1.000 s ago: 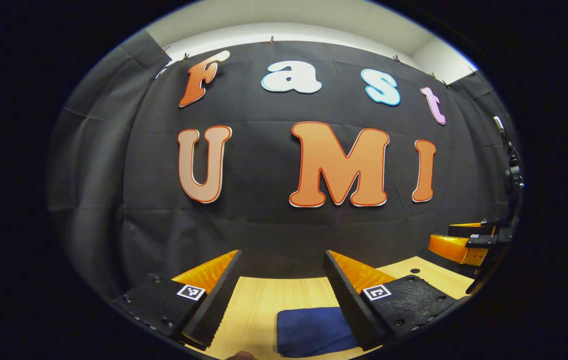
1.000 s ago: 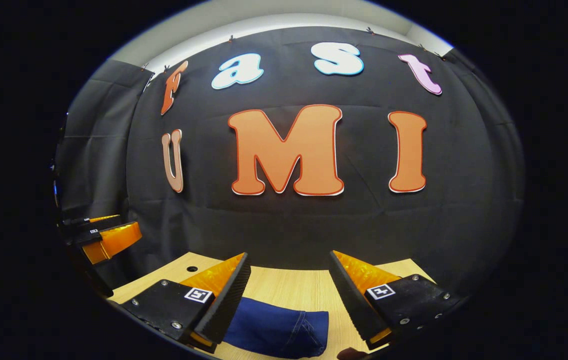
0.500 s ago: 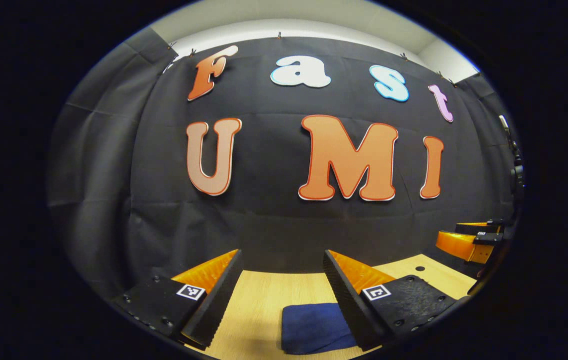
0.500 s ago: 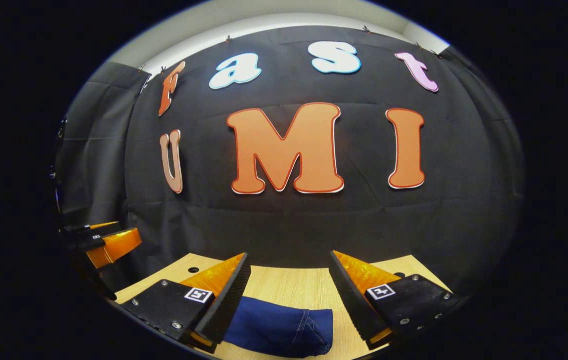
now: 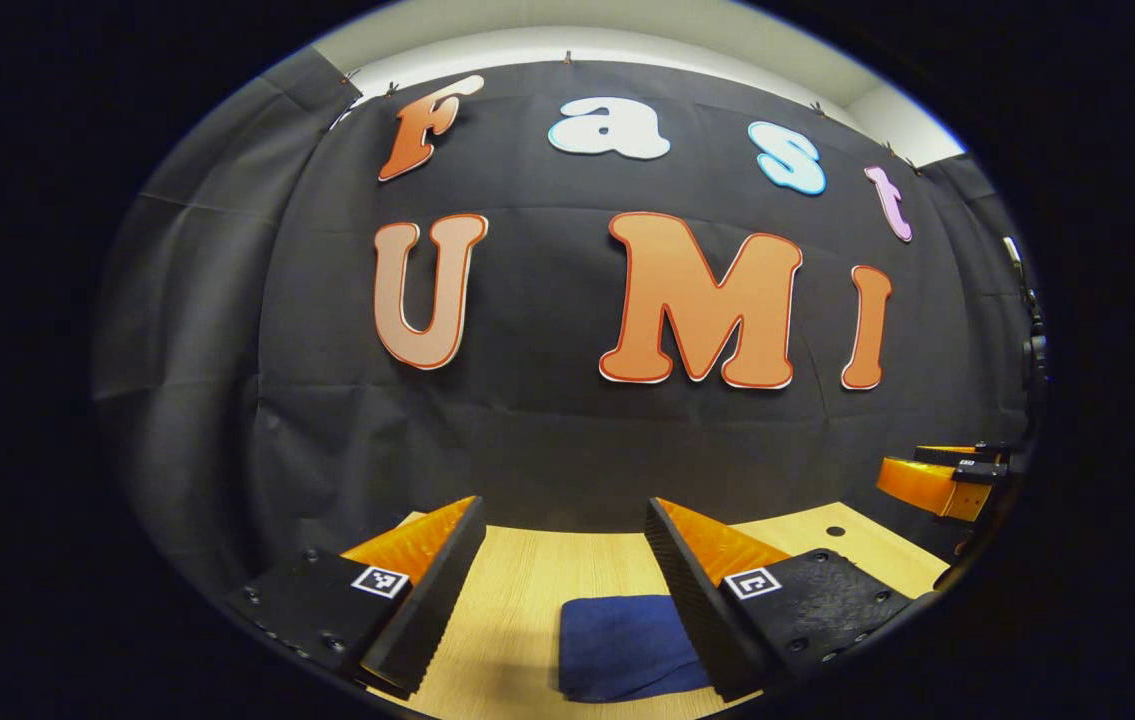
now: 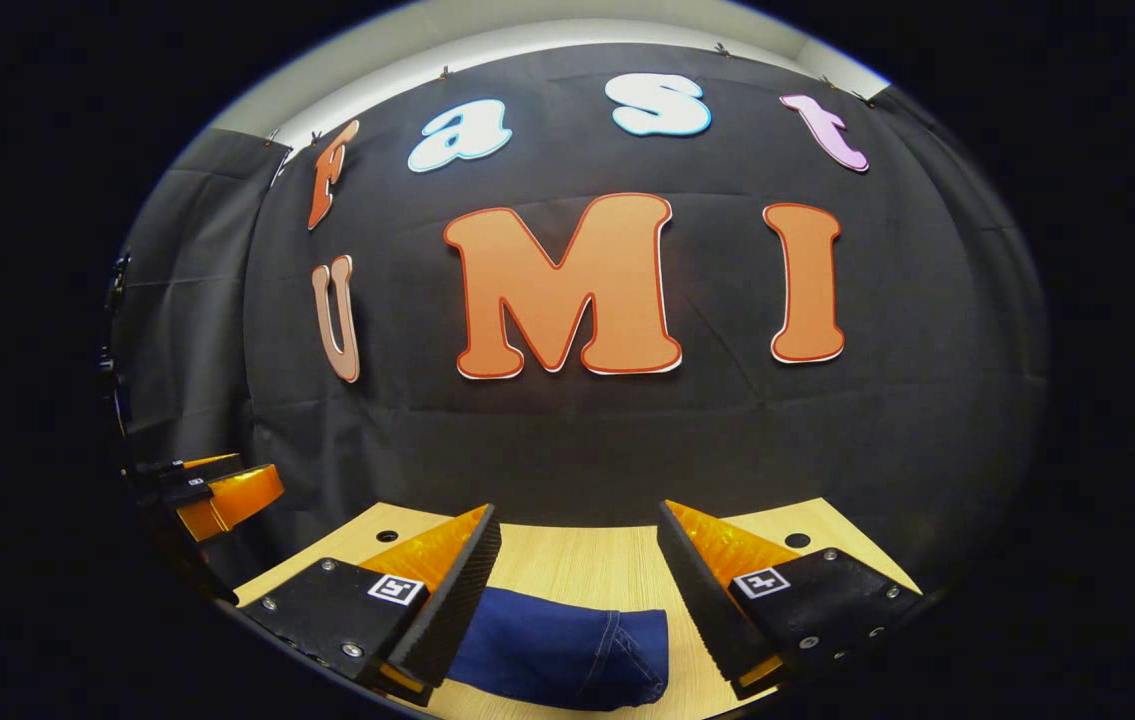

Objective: Grasp the waist and the cuffs of the jeans and fold them to make the two legs overlap; first hold the waist and fold one-third of the jeans toward the cuffs, then hold the cuffs and fold the remaining one-third in the same direction to finish folding.

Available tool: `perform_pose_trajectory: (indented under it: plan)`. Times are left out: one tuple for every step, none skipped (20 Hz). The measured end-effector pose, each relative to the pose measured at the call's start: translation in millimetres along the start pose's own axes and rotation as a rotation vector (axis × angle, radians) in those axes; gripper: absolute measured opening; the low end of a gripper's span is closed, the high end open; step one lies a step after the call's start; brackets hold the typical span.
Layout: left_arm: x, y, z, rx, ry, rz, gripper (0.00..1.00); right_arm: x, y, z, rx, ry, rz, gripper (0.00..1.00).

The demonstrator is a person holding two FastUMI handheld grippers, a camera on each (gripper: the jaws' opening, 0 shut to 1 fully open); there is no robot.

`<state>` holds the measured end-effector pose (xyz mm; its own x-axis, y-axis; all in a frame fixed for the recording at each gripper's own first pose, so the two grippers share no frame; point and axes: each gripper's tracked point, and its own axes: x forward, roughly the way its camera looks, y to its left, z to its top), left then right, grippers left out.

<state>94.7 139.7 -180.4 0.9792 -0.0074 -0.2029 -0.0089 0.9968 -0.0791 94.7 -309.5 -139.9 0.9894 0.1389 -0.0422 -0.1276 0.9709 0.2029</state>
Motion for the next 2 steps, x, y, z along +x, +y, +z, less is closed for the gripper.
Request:
perform_pose_trajectory:
  plan:
    - [1.3, 1.0, -0.7, -0.003, 0.001, 0.001, 0.98, 0.6, -1.2, -0.2, 0.0, -0.001, 0.0, 0.97]
    - [2.8, 1.7, -0.6, -0.006, 0.002, 0.001, 0.98, 0.3, -1.1, 1.1, -0.002, -0.003, -0.003, 0.96]
